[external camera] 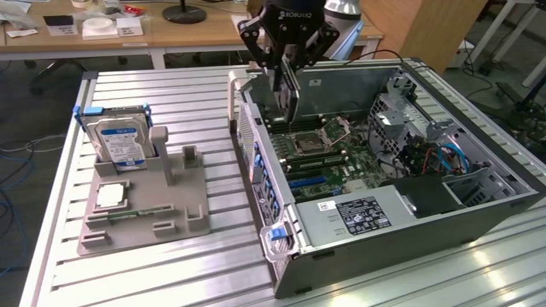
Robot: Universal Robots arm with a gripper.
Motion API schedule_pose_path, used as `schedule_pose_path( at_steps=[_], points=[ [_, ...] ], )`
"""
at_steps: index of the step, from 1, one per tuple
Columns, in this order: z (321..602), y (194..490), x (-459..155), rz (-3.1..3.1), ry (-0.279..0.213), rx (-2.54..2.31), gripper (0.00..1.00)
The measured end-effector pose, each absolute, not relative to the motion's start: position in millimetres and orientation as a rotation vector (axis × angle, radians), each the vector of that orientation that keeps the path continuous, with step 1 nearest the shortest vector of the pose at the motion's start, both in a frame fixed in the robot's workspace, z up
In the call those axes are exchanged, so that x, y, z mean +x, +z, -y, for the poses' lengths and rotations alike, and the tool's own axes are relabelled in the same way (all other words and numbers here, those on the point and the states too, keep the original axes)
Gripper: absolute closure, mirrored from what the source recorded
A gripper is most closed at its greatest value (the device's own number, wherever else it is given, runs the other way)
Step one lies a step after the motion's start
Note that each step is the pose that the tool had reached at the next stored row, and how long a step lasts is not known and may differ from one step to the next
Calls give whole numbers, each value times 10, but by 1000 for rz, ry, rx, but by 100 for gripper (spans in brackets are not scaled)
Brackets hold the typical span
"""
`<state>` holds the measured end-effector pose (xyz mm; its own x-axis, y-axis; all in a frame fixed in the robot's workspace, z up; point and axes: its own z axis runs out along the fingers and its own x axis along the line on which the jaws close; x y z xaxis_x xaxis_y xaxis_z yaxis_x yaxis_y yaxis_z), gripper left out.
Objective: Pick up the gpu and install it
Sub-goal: 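Pick up the gpu and move the gpu toward the slot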
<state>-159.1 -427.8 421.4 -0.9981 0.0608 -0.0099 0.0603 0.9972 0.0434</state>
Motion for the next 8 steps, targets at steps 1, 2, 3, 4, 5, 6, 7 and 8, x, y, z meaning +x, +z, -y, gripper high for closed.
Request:
schedule_pose_path(
  at_steps=[1,2,3,4,5,6,7,8],
  points=[
    [4278,4214,-1568,-3128,68,95,72],
    [4278,4214,-1547,-3128,68,95,72],
    [4278,4214,-1527,-3128,68,95,72],
    [4278,4214,-1507,-3128,68,95,72],
    [4278,4213,-1486,-3128,68,95,72],
    [4278,4213,-1464,-3128,68,95,72],
    [4278,4213,-1443,-3128,68,95,72],
    [4278,4213,-1421,-3128,68,95,72]
  ],
)
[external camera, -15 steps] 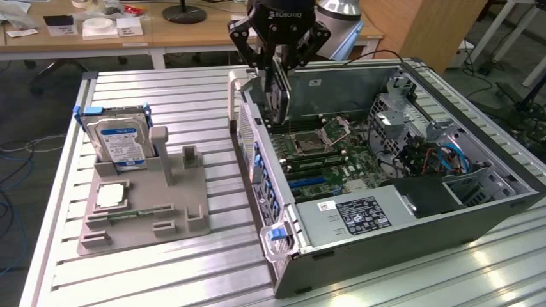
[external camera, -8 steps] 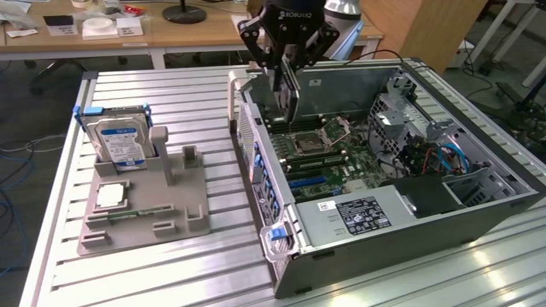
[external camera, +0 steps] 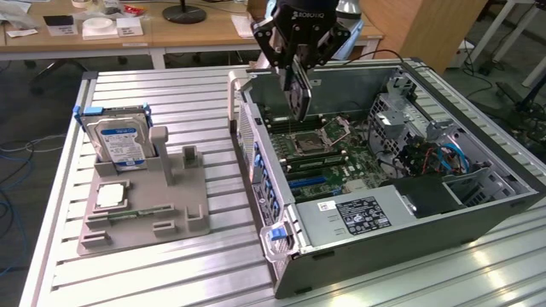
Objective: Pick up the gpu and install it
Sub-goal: 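Pick up the gpu and move the gpu toward the slot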
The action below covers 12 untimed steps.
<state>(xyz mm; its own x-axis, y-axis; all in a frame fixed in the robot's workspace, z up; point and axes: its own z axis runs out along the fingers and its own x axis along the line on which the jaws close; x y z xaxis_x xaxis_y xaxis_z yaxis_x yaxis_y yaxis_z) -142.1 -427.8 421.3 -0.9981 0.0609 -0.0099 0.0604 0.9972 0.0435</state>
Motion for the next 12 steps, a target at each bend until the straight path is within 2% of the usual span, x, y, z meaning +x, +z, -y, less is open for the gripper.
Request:
schedule_pose_path(
  at_steps=[12],
  points=[
    [4278,4212,-1202,-3128,68,95,72]
  ],
)
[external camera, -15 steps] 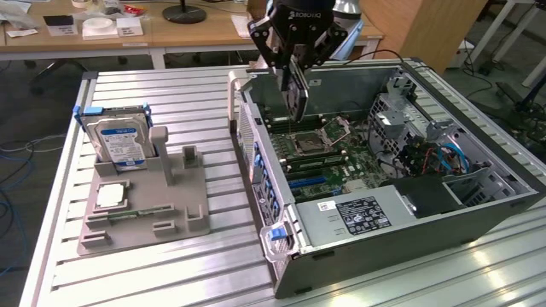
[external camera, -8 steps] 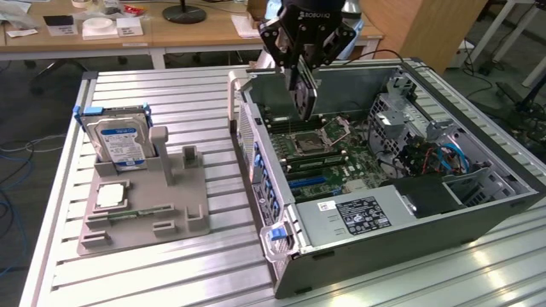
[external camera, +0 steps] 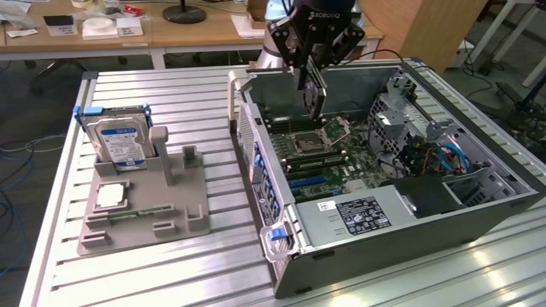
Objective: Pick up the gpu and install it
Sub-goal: 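Pick up the gpu and move the gpu toward the slot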
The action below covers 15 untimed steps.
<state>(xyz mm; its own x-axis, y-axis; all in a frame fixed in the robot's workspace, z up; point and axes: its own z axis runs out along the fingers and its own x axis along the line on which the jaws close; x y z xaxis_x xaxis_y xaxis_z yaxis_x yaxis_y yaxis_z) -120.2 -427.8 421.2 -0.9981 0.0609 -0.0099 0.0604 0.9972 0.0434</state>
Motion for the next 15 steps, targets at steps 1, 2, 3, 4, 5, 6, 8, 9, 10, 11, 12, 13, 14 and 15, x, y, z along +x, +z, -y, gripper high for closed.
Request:
schedule_pose_path(
  at_steps=[1,2,3,4,5,6,8,9,10,11,12,13,14,15],
  points=[
    [4278,4212,-1183,-3128,67,95,72],
    [4278,4211,-1162,-3128,68,95,72],
    [4278,4211,-1140,-3128,68,95,72],
    [4278,4210,-1118,-3128,68,95,72],
    [4278,4210,-1096,-3128,68,95,72],
    [4278,4209,-1072,-3128,68,95,72],
    [4278,4209,-1019,-3128,68,95,72],
    [4278,4208,-995,-3128,68,95,72],
    [4278,4208,-969,-3128,68,95,72],
    [4278,4208,-938,-3128,67,95,72],
    [4278,4207,-905,-3128,68,95,72],
    [4278,4205,-871,-3128,68,95,72],
    [4278,4205,-837,-3128,68,95,72],
    [4278,4205,-807,-3128,68,95,72]
  ],
)
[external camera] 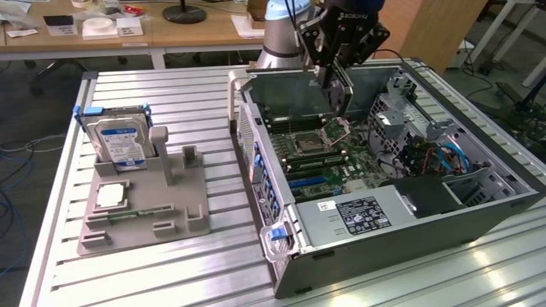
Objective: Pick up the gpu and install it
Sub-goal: 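Pick up the gpu and move the gpu toward the slot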
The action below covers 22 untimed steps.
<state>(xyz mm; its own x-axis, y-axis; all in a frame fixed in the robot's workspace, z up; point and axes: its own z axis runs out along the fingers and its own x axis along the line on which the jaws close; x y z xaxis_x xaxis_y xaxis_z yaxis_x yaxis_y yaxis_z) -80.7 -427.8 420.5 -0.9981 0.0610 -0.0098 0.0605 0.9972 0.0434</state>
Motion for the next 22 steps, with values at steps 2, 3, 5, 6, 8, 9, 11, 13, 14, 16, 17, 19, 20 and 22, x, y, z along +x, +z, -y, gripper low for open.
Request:
schedule_pose_path(
  at_steps=[2,3,5,6,8,9,11,13,14,16,17,19,20,22],
  points=[
    [4278,4204,-752,-3128,68,95,72],
    [4278,4204,-728,-3128,68,95,72],
    [4278,4202,-677,-3128,68,95,72],
    [4278,4202,-649,-3128,67,95,72],
    [4278,4201,-595,-3128,68,95,72],
    [4278,4200,-570,-3128,68,95,72],
    [4278,4197,-534,-3128,68,88,72],
    [4278,4195,-514,-3130,68,58,72],
    [4278,4194,-507,-3130,68,41,72],
    [4278,4190,-494,-3131,68,6,72],
    [4278,4188,-484,-3131,68,-9,72],
    [4278,4186,-459,-3131,68,-32,72],
    [4278,4186,-459,-3131,68,-33,72],
    [4278,4186,-459,-3131,68,-33,72]
  ],
)
